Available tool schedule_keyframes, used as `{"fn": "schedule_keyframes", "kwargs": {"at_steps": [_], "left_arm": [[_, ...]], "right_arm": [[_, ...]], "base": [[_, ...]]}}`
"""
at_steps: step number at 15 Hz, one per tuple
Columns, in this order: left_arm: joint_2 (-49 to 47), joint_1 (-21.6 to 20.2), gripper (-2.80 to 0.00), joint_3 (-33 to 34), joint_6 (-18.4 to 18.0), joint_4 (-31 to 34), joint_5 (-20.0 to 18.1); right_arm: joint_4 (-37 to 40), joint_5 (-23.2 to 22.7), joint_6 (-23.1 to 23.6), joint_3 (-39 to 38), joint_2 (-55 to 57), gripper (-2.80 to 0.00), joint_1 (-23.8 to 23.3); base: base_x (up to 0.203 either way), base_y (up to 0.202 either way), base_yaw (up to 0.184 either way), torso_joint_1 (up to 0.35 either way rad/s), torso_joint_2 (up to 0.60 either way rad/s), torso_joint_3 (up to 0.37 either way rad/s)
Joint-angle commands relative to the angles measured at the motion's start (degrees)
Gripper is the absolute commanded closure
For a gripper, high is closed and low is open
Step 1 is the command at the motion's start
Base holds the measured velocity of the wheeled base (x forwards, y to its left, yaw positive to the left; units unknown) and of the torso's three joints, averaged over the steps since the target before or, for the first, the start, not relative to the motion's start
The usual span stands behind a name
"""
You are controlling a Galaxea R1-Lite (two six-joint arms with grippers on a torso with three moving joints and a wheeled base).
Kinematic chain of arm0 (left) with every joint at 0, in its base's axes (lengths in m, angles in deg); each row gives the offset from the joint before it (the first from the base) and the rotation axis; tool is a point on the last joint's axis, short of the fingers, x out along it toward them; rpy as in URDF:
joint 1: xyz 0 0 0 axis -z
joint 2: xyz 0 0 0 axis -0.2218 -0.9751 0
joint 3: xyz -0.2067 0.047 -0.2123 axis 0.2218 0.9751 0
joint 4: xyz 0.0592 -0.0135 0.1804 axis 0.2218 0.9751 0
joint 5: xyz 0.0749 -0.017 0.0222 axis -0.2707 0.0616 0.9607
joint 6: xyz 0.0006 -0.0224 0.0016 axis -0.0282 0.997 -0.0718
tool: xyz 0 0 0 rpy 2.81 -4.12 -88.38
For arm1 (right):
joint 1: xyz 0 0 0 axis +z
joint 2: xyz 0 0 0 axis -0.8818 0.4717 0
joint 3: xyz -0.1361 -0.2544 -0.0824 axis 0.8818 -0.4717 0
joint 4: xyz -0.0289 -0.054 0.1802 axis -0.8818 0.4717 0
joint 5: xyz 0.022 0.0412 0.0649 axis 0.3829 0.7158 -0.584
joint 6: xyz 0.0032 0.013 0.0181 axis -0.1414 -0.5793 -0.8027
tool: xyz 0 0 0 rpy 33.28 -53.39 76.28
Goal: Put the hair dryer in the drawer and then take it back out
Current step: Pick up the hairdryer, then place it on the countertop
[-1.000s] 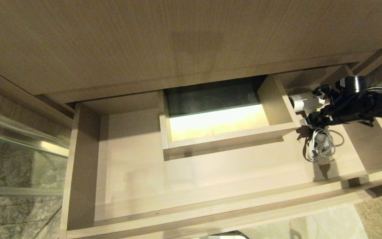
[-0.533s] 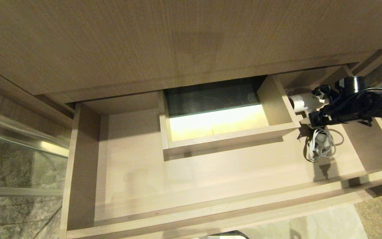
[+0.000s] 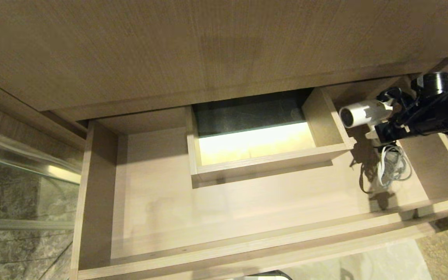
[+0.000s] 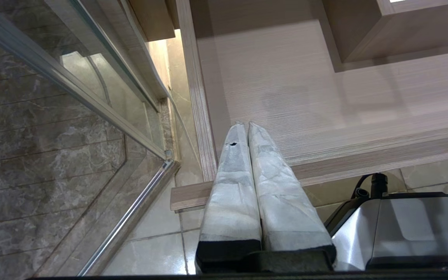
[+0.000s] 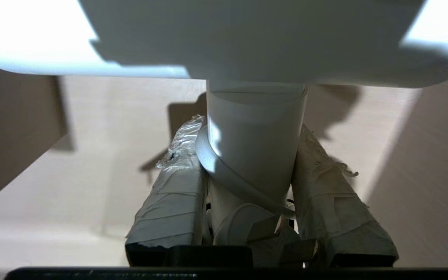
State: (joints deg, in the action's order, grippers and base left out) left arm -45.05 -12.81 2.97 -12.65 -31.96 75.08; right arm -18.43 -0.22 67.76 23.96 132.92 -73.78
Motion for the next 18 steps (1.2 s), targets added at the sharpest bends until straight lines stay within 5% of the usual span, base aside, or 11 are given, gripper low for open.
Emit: {"fn": "schedule_keyframes", "kwargs": {"at_steps": [1,13,18], "left_arm": [[0.0,0.0,0.0,0.05,0.04,-0.03,0.01],[0.0,0.0,0.0,0.09,0.04,-0.03,0.01],[0.0,0.0,0.0,0.09,0.04,-0.03,0.01]], "right_arm": [[0.16,-0.09,0.21,-3.11,-8.32,0.0,0.03],[1.04,0.08,-0.15,-32.75,-61.72,0.0,3.29],[-4.83,0.06,0.22,-45.06,-77.11,0.0,4.34]], "base": [[0.0,0.0,0.0,0.0,0.0,0.0],[0.0,0.0,0.0,0.0,0.0,0.0],[0.0,0.0,0.0,0.168,-0.23,-0.104]]}}
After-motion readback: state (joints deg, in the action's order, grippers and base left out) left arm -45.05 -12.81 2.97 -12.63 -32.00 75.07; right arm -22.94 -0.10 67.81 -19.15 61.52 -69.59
